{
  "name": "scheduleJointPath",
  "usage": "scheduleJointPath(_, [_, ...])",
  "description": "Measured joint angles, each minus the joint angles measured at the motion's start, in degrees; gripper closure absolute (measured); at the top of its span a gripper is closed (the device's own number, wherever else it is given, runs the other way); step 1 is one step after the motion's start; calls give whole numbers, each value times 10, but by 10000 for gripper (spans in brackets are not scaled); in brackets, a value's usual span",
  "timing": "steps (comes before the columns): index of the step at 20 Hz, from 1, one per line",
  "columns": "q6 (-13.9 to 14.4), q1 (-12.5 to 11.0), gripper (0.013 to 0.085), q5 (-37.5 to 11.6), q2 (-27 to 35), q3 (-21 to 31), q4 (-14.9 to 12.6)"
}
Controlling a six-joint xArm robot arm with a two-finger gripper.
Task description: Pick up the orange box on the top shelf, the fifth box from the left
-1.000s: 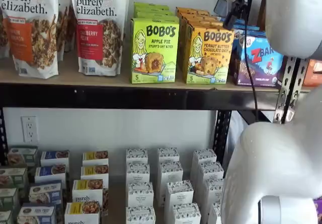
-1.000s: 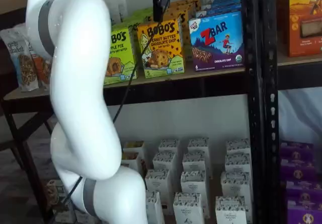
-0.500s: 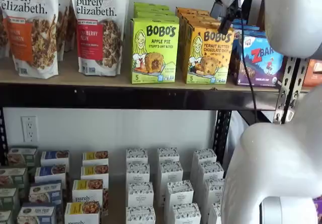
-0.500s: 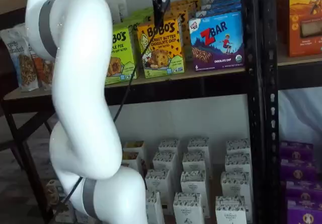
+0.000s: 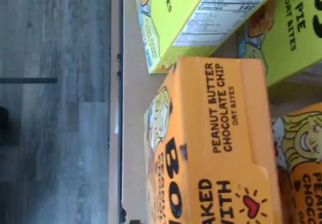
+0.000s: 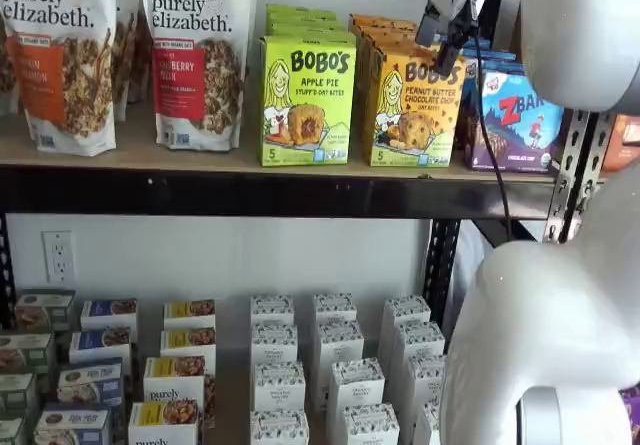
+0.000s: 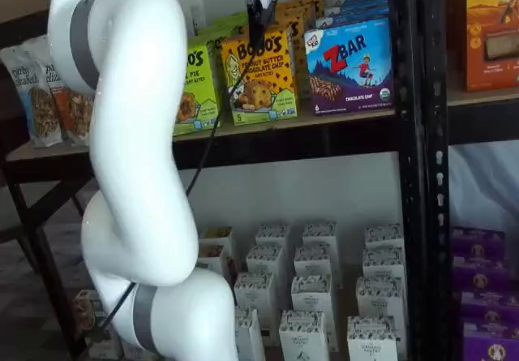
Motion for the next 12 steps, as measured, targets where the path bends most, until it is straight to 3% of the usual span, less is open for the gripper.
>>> scheduleJointPath(12, [-14, -9, 130, 13, 15, 3, -10])
